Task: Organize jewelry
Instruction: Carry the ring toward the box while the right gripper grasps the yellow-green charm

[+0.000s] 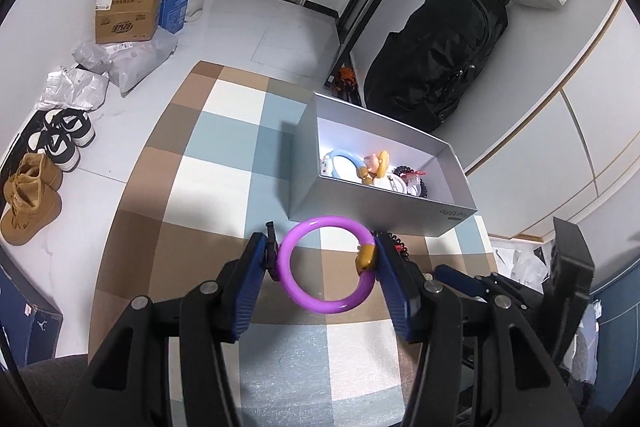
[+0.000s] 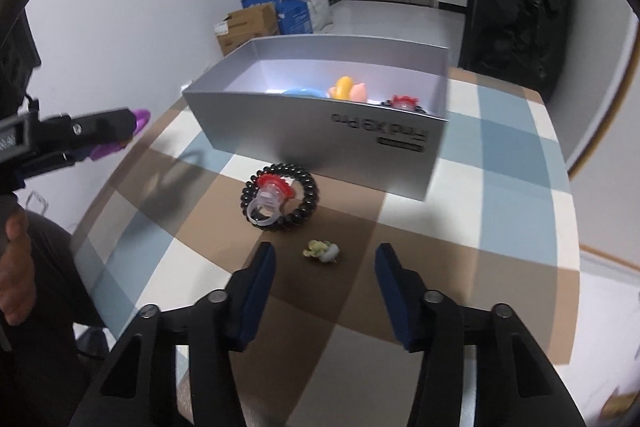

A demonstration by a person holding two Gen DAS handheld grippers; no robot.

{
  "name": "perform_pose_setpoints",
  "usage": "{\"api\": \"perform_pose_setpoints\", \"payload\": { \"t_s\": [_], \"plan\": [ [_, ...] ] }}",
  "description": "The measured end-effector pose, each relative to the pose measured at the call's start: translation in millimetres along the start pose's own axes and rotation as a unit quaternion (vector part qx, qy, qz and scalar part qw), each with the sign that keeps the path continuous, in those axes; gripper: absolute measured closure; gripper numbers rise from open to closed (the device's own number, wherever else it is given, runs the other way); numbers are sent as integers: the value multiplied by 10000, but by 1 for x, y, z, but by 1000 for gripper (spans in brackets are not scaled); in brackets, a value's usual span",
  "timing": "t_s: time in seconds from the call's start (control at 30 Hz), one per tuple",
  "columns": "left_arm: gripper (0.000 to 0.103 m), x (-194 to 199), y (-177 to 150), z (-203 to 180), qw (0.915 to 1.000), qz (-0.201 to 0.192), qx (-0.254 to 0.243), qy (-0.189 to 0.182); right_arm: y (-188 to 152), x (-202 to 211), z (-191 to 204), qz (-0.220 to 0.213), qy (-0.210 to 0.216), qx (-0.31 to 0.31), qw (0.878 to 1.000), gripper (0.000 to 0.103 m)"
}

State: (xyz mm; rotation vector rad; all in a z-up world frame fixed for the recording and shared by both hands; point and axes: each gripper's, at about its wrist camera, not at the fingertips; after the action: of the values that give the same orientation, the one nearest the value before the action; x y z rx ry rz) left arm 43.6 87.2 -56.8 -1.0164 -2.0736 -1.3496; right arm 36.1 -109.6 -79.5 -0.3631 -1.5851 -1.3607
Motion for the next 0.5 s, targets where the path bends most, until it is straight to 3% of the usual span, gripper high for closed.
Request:
{"api": "perform_pose_setpoints", "payload": {
  "t_s": [0.03, 0.13, 0.5],
  "plan": [
    [54, 0, 0, 0, 10000, -2, -27, 5, 0, -1, 2, -19, -85, 56, 9999, 62],
    [54, 3, 0, -2, 9998, -74, -149, 89, 2, -4, 9, -10, -337, 233, 9992, 84],
    [54, 6, 0, -2, 9998, -141, -101, 75, 3, -4, 6, 20, -273, 139, 9995, 86]
  ]
}}
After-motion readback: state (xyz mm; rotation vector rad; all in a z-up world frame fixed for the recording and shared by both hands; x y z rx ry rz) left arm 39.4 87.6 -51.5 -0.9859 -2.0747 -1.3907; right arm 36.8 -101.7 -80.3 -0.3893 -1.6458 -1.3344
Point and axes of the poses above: each gripper's, at about its wrist camera, not at the fingertips, and x roughly against the way its jaws point, z to its left, y to its top, and after that the axes turned 2 degrees about -z, right-handed
